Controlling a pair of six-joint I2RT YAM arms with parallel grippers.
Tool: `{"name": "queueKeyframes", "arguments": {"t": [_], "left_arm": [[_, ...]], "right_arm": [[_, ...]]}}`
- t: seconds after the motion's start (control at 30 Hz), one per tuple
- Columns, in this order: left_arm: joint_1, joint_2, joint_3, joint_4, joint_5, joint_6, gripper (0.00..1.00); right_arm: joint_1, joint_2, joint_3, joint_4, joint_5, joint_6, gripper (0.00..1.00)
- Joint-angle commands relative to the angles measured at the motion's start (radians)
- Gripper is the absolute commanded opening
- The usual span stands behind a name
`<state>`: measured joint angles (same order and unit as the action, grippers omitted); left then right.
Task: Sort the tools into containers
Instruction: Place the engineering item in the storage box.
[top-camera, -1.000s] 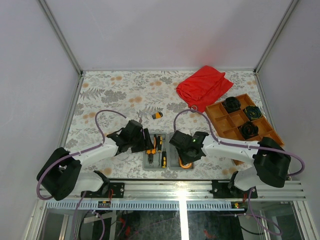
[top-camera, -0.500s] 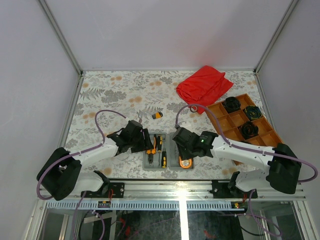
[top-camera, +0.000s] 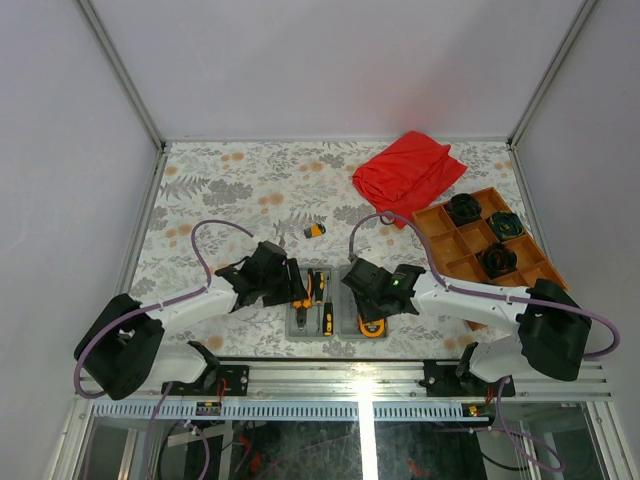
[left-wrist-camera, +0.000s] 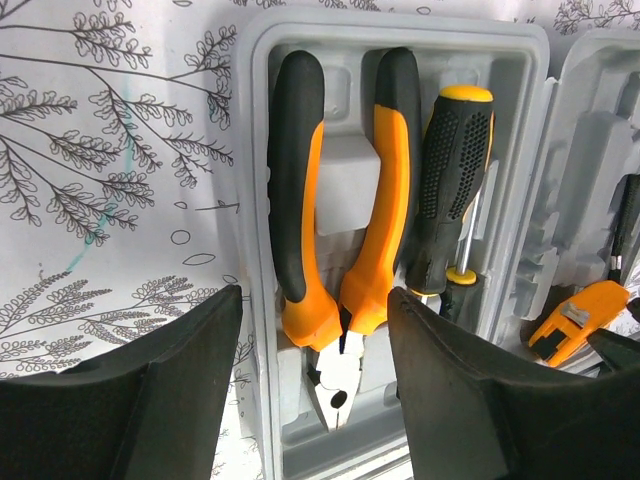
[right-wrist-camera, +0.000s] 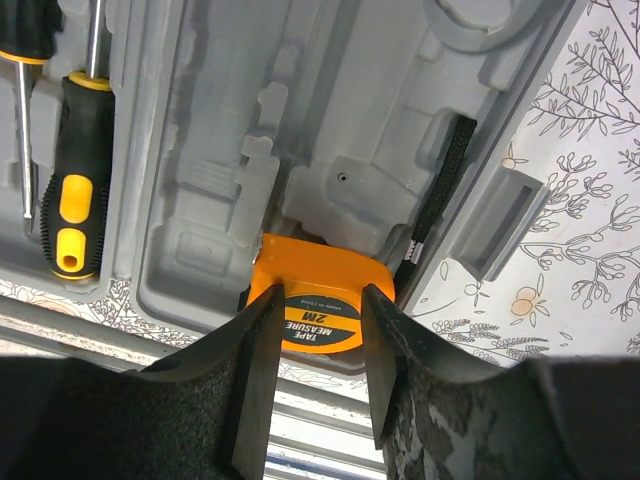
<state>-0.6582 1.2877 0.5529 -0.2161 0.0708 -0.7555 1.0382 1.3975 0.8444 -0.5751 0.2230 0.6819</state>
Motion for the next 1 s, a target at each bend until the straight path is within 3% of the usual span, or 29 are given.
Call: {"name": "queueKeyframes", "arguments": {"t": [0.0, 0.7, 0.83, 0.97], "left_arm": [[-0.01, 0.015, 0.01, 0.039, -0.018, -0.01, 0.58], [-0.023, 0.031, 0.015, 0.041, -0.022, -0.01, 0.58], [-0.024, 0.017, 0.003, 0.038, -0.023, -0.013, 0.58], [-0.024, -0.001, -0.015, 0.037, -0.024, -0.015, 0.58]], "right_arm": [[-0.007, 0.02, -0.014, 0.003, -0.012, 0.023, 0.42], [-0.007, 0.182, -0.054, -0.004, -0.069, 0.061, 0.4], [-0.007, 0.124, -0.046, 0.015, -0.054, 0.055, 0.39], [-0.006, -0.008, -0.002, 0.027, -0.005, 0.028, 0.47]]}}
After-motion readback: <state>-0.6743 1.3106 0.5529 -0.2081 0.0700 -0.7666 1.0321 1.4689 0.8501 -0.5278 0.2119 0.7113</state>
